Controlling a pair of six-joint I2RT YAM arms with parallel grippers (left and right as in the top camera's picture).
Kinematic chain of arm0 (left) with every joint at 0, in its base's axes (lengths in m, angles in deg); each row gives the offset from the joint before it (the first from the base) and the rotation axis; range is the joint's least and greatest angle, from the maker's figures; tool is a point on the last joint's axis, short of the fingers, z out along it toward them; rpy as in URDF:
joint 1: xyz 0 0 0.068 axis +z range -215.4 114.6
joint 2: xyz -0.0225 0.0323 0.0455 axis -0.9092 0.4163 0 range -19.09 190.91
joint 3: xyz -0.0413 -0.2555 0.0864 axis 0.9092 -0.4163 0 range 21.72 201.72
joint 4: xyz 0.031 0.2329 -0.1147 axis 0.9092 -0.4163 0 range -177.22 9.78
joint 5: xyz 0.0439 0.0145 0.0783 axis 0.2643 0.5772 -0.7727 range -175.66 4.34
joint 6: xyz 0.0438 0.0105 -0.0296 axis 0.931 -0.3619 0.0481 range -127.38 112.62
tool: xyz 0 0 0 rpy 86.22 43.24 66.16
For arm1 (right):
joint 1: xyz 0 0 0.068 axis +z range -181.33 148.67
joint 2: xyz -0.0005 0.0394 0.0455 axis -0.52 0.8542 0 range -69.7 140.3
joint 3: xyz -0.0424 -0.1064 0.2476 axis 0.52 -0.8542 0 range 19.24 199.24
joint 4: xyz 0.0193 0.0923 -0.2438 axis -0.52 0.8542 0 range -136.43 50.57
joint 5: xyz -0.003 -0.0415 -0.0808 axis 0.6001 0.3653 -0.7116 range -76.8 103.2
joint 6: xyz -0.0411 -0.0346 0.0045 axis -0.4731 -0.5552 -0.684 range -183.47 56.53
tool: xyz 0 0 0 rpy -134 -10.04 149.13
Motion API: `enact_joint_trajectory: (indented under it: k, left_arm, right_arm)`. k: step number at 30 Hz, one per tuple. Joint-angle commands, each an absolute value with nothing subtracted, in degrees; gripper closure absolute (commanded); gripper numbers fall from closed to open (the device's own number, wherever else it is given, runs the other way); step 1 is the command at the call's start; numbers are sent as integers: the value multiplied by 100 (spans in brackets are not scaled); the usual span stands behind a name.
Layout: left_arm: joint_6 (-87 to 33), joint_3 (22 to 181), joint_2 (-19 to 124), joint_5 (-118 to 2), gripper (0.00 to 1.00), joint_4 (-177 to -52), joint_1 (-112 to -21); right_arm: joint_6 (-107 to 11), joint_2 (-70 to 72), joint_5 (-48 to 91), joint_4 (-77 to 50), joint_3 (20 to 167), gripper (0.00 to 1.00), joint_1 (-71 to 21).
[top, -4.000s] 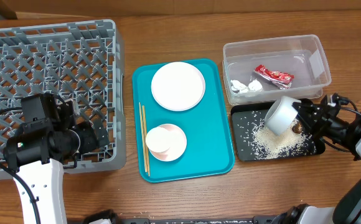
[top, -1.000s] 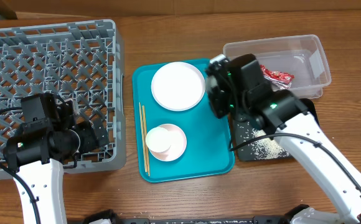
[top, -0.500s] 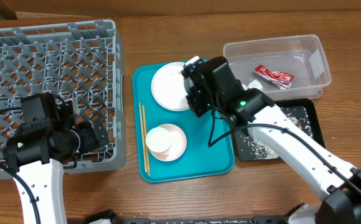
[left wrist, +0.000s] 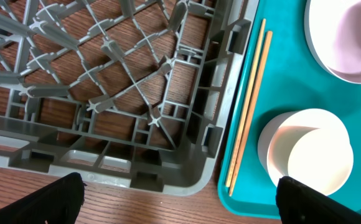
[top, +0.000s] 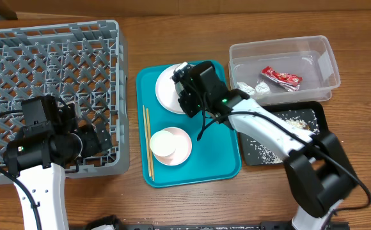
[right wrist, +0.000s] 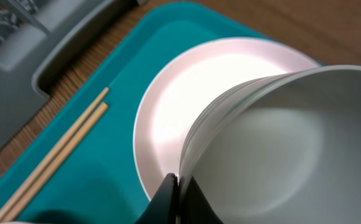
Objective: Sort waste into correct bins and load items into the dishwasher
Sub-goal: 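Carry the empty bowl back and set it on the white plate, then grasp the white cup from the pink saucer with the right gripper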
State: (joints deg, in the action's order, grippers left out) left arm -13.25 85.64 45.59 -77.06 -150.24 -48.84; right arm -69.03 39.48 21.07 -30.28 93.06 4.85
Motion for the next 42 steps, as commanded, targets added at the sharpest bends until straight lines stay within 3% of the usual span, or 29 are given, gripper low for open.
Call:
enact_joint_trajectory:
  k: [1,5,11,18,20,24,28,42]
  left_arm:
    - [-1379,8658,4542,-7662,0,-15006,-4856]
    - [-1379,8658,4542,-7664,0,-15002,-4854]
    - [-1379,8658,4542,-7664,0,-15006,-4856]
    - [-1379,8658,4542,-7664,0,-15006,-4856]
    - [-1379,8658,4542,-7664,0,-15006,-4856]
    - [-1379,8658,4542,-7664,0,-14995,-4854]
    - [-1379,8658,4542,-7664,0,-14985,-4856]
    - [-1384,8658,4542,-7658,0,-15002,-4856]
  right_arm:
    - [-6949,4136,2256,-3135,9426,96,509]
    - [-6947,4230,2400,-3072,9426,96,509]
    - [-6949,3892,2398,-2871,9529,76,507]
    - [-6918,2991,2381,-1581,9966,67,466]
    - [-6665,2663,2416,-1120,10001,54,466]
    - [-6144,2283,3119,-366,10001,41,466]
    - [-5801,2309,3994,58,9970,43,483]
    - [-4949,3129,3421,-45,9630,51,1115]
